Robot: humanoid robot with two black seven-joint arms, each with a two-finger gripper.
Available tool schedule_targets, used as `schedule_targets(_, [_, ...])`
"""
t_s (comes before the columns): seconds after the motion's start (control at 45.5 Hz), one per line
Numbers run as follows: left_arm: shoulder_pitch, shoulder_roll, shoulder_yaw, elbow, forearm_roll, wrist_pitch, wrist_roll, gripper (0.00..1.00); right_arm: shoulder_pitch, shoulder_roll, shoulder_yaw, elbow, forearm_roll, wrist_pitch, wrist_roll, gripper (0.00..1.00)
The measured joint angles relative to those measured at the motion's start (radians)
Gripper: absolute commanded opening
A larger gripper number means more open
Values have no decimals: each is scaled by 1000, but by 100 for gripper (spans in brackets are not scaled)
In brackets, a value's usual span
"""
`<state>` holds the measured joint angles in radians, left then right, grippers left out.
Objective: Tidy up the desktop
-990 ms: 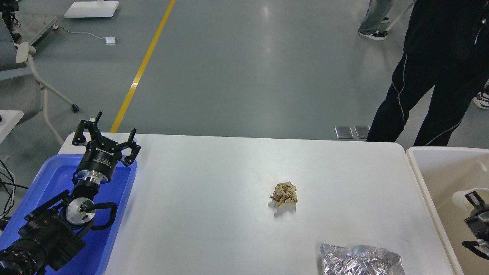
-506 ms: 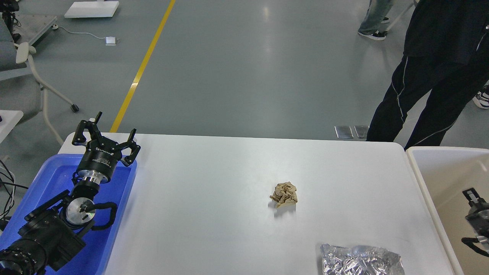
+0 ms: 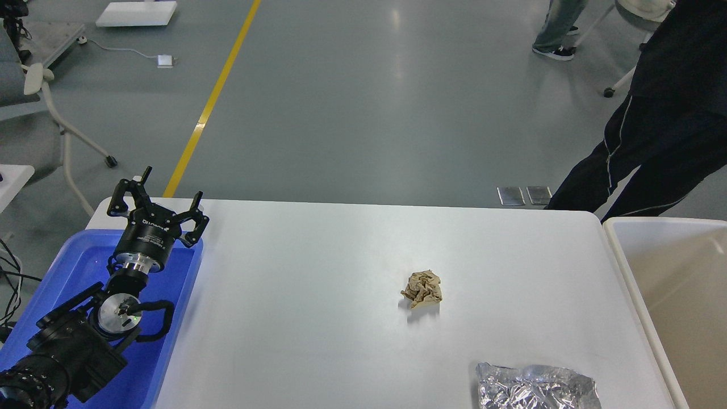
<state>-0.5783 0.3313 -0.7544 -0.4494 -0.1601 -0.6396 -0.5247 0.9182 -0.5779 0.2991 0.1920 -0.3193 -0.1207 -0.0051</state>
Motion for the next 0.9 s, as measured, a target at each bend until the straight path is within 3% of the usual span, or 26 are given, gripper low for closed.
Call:
schedule_targets(0.308, [0,0,0,0,0,0,0,100,57,-73,408,275,-2,7,2,100])
schedule_targets(0.418, [0,0,0,0,0,0,0,100,57,-76,473,333,-3,9,35,100])
schedule_targets(0.704, [0,0,0,0,0,0,0,100,-59,-65,650,511,-4,39,297,100])
schedule_targets(0.902, [0,0,0,0,0,0,0,100,-188,-9,766,598,-12,73,377,100])
